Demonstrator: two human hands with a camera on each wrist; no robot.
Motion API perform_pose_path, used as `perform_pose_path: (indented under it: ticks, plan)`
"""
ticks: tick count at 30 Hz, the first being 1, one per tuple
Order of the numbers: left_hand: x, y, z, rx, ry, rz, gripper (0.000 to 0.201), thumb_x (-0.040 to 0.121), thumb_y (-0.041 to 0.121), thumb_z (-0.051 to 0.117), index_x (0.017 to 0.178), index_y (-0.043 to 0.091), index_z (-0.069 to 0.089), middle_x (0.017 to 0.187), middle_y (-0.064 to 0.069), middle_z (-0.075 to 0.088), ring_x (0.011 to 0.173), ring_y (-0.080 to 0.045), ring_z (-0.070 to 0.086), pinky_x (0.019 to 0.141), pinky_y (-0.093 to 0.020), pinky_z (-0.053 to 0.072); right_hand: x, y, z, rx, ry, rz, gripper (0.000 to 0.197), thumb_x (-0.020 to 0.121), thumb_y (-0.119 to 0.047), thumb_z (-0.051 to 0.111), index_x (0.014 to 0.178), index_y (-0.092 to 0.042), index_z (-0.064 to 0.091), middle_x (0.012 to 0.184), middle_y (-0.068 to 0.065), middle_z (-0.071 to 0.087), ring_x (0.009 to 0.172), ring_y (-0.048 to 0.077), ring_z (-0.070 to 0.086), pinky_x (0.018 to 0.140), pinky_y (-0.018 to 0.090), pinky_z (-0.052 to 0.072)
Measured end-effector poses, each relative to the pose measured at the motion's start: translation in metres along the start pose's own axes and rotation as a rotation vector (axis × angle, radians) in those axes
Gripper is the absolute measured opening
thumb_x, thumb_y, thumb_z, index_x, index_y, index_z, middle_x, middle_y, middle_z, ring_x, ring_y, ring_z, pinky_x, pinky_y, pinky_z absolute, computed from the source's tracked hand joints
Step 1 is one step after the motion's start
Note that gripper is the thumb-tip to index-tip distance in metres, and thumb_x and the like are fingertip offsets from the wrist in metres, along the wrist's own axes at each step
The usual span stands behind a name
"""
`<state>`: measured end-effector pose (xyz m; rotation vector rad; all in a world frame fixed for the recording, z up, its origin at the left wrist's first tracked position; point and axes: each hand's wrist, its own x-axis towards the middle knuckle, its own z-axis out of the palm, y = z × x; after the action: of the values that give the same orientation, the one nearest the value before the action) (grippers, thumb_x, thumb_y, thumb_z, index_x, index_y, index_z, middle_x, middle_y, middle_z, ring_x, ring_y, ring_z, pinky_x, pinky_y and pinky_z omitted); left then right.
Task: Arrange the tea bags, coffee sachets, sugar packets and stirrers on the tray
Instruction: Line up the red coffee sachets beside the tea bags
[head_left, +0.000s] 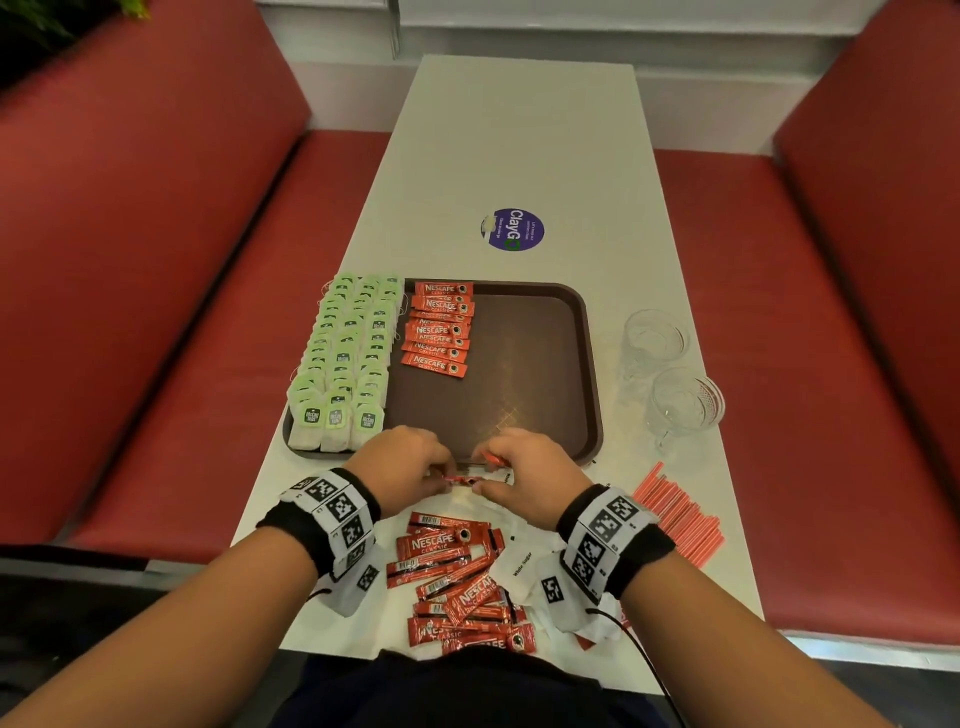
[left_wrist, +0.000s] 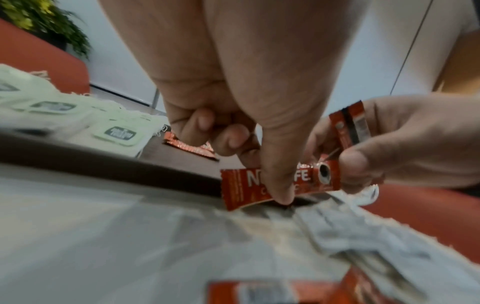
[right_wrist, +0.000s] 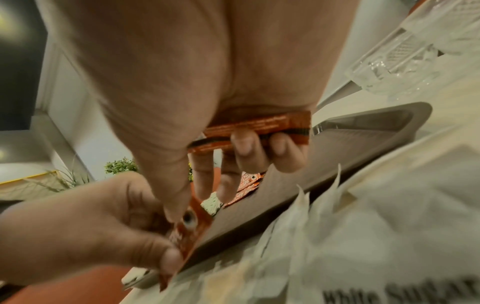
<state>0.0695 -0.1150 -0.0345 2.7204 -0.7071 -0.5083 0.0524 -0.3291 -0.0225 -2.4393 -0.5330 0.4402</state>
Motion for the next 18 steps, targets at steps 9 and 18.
perform_pose_path:
  ticks: [9,18]
  plan:
    - [0.008,-0.01,-0.021,-0.35,0.251,-0.014,0.009,0.085,0.022,0.077,0.091,0.029,0.077,0.085,0.015,0.066,0.08,0.0,0.06,0.075,-0.015,0.045,0.005,0.009,-0.018,0.155,0.207,0.008,0.005,0.094,-0.018,0.065,0.093,-0.021,0.069,0.082,-0.018,0.054,0.075,-0.004,0.049,0.07,0.016,0.036]
    - [0.055,-0.048,-0.045,-0.023,0.122,-0.375,0.013,0.094,0.031,0.064,0.102,0.028,0.075,0.094,0.005,0.07,0.089,-0.017,0.063,0.084,-0.032,0.051,0.014,0.014,-0.033,0.294,0.225,0.166,0.02,0.095,-0.008,0.052,0.107,-0.021,0.061,0.107,-0.002,0.061,0.096,0.011,0.059,0.085,0.025,0.049]
